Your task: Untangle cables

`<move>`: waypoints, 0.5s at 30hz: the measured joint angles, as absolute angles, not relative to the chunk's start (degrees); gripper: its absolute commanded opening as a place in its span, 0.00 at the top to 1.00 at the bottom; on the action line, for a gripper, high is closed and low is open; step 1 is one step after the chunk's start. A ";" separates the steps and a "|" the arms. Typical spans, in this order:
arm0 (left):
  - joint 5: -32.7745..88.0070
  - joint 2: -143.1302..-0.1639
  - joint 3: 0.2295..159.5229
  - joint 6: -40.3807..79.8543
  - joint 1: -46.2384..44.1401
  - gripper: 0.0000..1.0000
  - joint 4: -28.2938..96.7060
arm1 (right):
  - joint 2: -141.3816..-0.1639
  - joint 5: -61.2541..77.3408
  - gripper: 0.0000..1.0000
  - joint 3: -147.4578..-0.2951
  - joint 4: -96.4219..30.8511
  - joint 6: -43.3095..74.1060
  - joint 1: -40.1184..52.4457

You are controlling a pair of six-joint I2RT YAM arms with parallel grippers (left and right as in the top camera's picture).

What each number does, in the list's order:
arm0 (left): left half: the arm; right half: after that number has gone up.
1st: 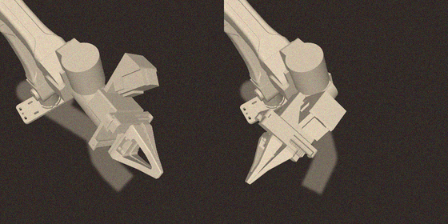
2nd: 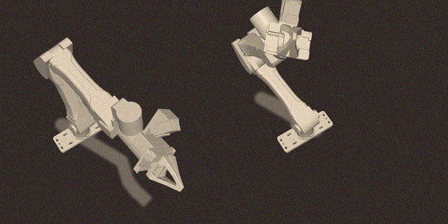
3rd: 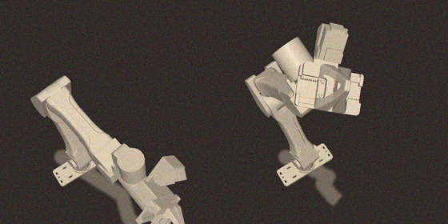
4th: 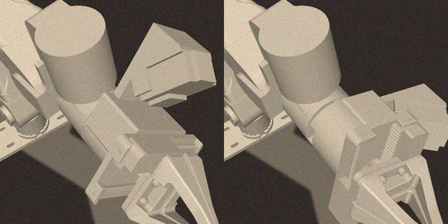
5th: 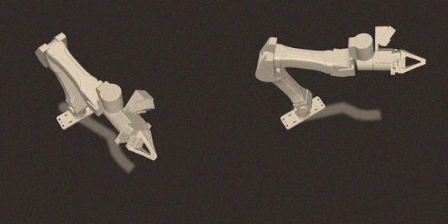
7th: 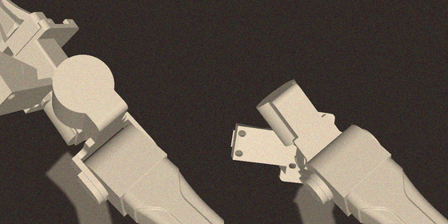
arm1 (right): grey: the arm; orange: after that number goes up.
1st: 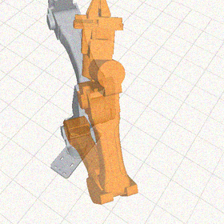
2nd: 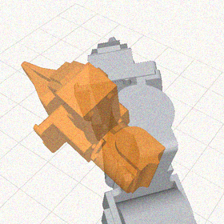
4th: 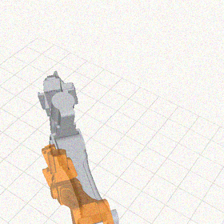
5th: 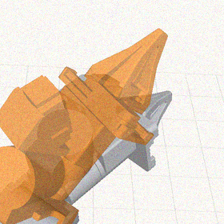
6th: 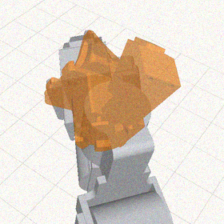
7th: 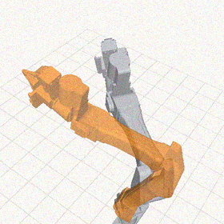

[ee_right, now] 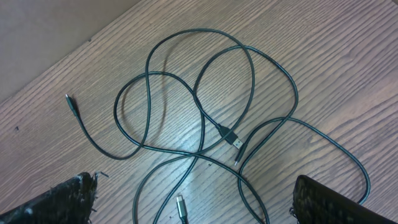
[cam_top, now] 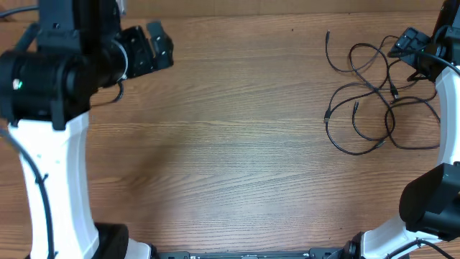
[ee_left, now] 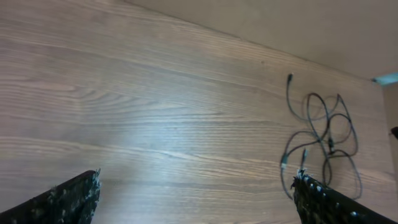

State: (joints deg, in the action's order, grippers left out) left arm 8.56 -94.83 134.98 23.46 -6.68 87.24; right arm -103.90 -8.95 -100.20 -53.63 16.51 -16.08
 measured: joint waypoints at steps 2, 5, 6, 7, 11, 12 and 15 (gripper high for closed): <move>6.98 -92.66 132.55 23.35 -6.68 0.01 87.42 | -103.90 -8.97 0.00 -100.20 -53.60 16.51 -16.10; 4.36 -88.20 125.36 23.33 -6.66 0.00 84.88 | -103.92 -8.95 0.00 -100.20 -53.60 16.47 -16.10; 3.77 -87.00 123.11 23.35 -6.66 0.00 83.85 | -103.92 -8.95 0.00 -100.20 -53.60 16.49 -16.08; 3.25 -85.21 119.59 23.35 -6.68 0.00 81.36 | -103.90 -8.97 0.00 -100.20 -53.60 16.51 -16.08; 1.69 -78.32 104.66 23.33 -6.68 0.01 70.89 | -103.92 -8.95 0.00 -100.20 -53.60 16.49 -16.08; 1.43 -76.62 100.55 23.35 -6.68 0.00 67.83 | -103.92 -8.99 0.00 -100.20 -53.58 16.51 -16.10; 1.02 -71.55 87.09 23.35 -6.68 0.00 58.26 | -103.92 -8.95 0.00 -100.20 -53.58 16.51 -16.08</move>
